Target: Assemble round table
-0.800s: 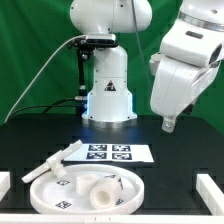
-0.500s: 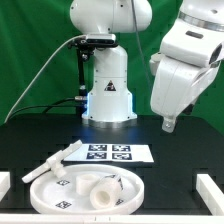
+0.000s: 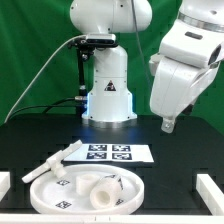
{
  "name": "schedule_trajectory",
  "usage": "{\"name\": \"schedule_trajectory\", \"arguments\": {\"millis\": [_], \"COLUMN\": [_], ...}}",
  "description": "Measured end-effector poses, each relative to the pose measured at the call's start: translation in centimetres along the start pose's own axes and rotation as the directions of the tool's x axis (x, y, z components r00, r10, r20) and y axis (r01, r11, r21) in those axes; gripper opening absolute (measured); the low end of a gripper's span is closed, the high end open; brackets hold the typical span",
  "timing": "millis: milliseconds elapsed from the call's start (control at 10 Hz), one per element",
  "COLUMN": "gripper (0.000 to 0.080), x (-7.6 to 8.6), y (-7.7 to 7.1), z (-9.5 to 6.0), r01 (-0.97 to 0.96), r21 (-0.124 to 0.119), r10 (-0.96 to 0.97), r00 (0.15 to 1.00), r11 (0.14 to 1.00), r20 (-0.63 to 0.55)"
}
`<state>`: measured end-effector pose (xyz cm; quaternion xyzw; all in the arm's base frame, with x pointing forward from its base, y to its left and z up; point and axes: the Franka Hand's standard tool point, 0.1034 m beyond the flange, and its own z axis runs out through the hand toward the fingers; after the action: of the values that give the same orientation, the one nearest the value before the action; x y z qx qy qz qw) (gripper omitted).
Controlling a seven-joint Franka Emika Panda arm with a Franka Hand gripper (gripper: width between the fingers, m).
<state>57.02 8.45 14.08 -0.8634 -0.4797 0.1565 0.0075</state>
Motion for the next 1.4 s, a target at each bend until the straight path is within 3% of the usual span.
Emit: {"name": "schedule_trajectory", "arguments": {"millis": [200, 300, 800, 900, 1000, 1100, 1400], "gripper": [0.0650, 0.0650, 0.0650, 0.0650, 0.0650, 0.0650, 0.0650], "x": [-3.1, -3.7, -3.6, -4.8, -6.8, -7.7, -7.4], "y": [2.3, 3.4, 3.3, 4.3, 6.0, 7.2, 6.9], "z": [1.4, 1.4, 1.4, 1.5, 2.2, 2.9, 2.9], "r01": [0.005, 0.029, 0.021, -0.026, 0.005, 0.036, 0.016], "r21": [0.028, 0.035, 0.041, 0.076, 0.082, 0.049, 0.059], "r10": [-0.005, -0.030, -0.021, 0.031, 0.004, -0.029, -0.008], "r00": [1.000, 0.999, 1.000, 0.998, 0.994, 0.991, 0.992], "r11": [1.000, 0.999, 0.999, 0.997, 0.997, 0.998, 0.998], "r20": [0.016, 0.015, 0.003, -0.053, -0.105, -0.132, -0.127]}}
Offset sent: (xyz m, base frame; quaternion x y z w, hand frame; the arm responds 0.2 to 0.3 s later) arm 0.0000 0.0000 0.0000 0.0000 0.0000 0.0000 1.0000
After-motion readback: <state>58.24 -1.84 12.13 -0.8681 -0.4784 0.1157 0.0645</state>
